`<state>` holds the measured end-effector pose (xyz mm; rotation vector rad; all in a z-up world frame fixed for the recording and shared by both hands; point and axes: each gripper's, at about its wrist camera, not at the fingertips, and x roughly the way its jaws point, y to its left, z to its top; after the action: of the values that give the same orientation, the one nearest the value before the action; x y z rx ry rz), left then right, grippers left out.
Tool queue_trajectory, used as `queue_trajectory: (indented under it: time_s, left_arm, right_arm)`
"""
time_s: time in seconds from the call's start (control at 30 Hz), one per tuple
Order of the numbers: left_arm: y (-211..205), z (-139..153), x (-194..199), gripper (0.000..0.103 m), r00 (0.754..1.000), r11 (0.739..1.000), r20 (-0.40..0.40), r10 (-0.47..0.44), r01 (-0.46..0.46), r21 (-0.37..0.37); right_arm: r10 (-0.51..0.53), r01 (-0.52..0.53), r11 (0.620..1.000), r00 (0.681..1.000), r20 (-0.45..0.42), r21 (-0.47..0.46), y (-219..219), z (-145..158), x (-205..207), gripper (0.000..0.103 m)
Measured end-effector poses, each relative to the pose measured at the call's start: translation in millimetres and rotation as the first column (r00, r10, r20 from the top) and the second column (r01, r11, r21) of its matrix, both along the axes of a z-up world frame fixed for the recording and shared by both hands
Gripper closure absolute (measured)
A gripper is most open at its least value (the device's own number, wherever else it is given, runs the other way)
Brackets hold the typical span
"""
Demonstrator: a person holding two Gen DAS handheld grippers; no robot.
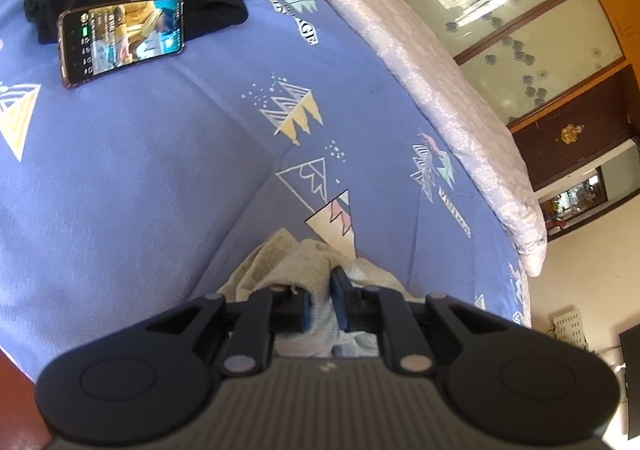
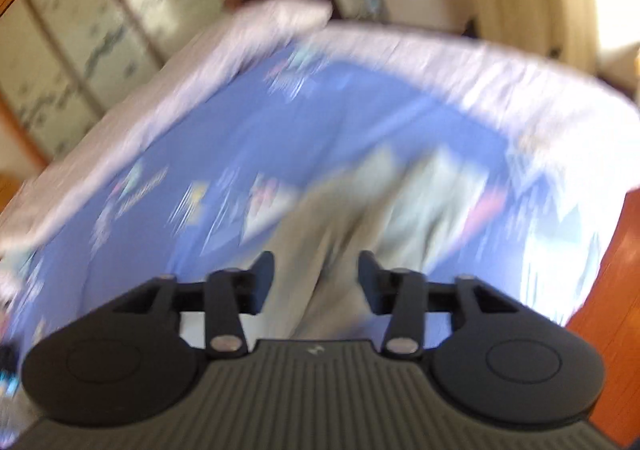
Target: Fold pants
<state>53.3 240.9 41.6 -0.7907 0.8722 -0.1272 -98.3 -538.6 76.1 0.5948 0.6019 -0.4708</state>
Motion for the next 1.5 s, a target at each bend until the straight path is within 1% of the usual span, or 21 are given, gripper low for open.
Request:
queue_trajectory:
  time_s: [0.07,0.13,0.17,0.27,0.3,0.33,0.37,0.4,0.47,0.57,0.6,0.67,0.7,0.73,0.8,0.83,0.9,1.03,1.3,1.47,1.5]
  left_arm:
    - [-3.1,1.3,0.3,0.087,1.0,1.0,-0.005,-0.002,0.002,0.007]
    - [-6.5,4.7,1.0,0.084,1.0,1.0,-0.003,-0.004,0.004,0.021]
    - [-8.0,6.0,1.6,0.079,1.0,1.0,-0.002,-0.005,0.005,0.025]
    - [-15.1,8.9,5.3,0.077,1.0,0.999,0.002,-0.008,0.008,0.039]
    - [-18.1,8.9,7.5,0.079,1.0,0.999,0.0,-0.013,0.013,0.047]
    - [-20.3,8.3,9.9,0.097,1.0,0.998,-0.002,-0.019,0.019,0.056]
    - [-22.7,7.9,12.0,0.097,1.0,0.997,-0.01,-0.023,0.024,0.068]
    - [-23.5,8.6,12.2,0.098,1.0,0.997,-0.013,-0.015,0.016,0.08]
    - [-23.4,15.0,11.1,0.098,1.0,0.993,0.003,-0.006,0.005,0.118]
    - [-14.0,29.4,11.4,0.098,0.999,0.996,0.042,0.01,-0.014,0.093]
    - [-11.2,34.2,13.7,0.098,0.998,0.997,0.056,0.011,-0.015,0.077]
    - [-7.8,44.0,21.8,0.098,0.996,0.999,0.09,0.013,-0.017,0.038]
    - [-7.4,48.7,27.7,0.098,0.994,0.999,0.106,0.02,-0.023,0.024]
    - [-8.2,52.5,34.1,0.098,0.992,0.999,0.122,0.029,-0.03,0.01]
    - [-10.3,59.3,48.5,0.098,0.986,0.999,0.161,0.044,-0.041,-0.019]
    - [-11.4,61.9,57.2,0.098,0.984,0.998,0.173,0.053,-0.05,-0.025]
    - [-14.2,62.3,79.0,0.098,0.983,0.998,0.172,0.064,-0.058,-0.039]
    - [-21.0,58.3,123.2,0.098,0.986,0.997,0.145,0.082,-0.079,-0.028]
    - [-33.0,40.6,224.1,0.098,0.988,0.996,0.122,0.09,-0.088,-0.015]
    - [-40.7,12.7,292.9,0.097,0.984,0.99,0.105,0.144,-0.143,-0.018]
    - [-41.2,3.4,303.5,0.097,0.979,0.984,0.099,0.181,-0.18,-0.013]
  right_arm:
    - [-0.045,0.045,0.999,0.999,-0.008,0.025,-26.2,-2.6,14.1,0.052]
    - [-0.068,0.069,0.992,0.998,-0.013,0.101,-45.7,-11.8,33.4,0.052]
    - [-0.086,0.09,0.986,0.996,-0.035,0.143,-56.0,-17.1,41.1,0.052]
    - [-0.114,0.136,0.964,0.988,-0.107,0.227,-73.9,-40.2,72.4,0.052]
    - [-0.116,0.147,0.958,0.984,-0.135,0.248,-76.4,-47.3,79.3,0.057]
    - [-0.116,0.158,0.949,0.979,-0.166,0.271,-79.3,-54.7,86.1,0.067]
    - [-0.119,0.17,0.942,0.976,-0.183,0.291,-82.5,-60.6,87.6,0.098]
    - [-0.129,0.182,0.931,0.975,-0.18,0.317,-83.1,-61.9,80.1,0.099]
    - [-0.182,0.205,0.917,0.978,-0.098,0.343,-80.4,-49.0,58.4,0.099]
    - [-0.265,0.209,0.897,0.959,0.096,0.39,-83.9,-10.3,17.0,0.099]
    - [-0.29,0.196,0.891,0.94,0.179,0.41,-86.7,4.5,3.3,0.099]
    - [-0.34,0.17,0.886,0.871,0.355,0.432,-90.9,32.9,-19.5,0.099]
    - [-0.349,0.169,0.895,0.841,0.413,0.413,-91.8,46.6,-25.6,0.099]
    - [-0.339,0.184,0.913,0.838,0.427,0.365,-92.5,59.4,-25.2,0.099]
    - [-0.301,0.226,0.945,0.885,0.355,0.238,-90.7,78.6,-7.8,0.099]
    - [-0.292,0.226,0.949,0.896,0.335,0.221,-91.1,82.2,1.3,0.099]
    - [-0.279,0.21,0.95,0.902,0.329,0.231,-93.3,85.1,18.6,0.099]
    - [-0.252,0.208,0.963,0.92,0.301,0.17,-90.4,89.5,58.4,0.099]
    - [-0.232,0.205,0.968,0.95,0.209,0.144,-101.7,67.7,152.3,0.099]
    - [-0.237,0.215,0.967,0.956,0.171,0.137,-113.0,47.4,241.7,0.098]
    - [-0.229,0.202,0.967,0.956,0.183,0.153,-116.4,39.3,264.0,0.092]
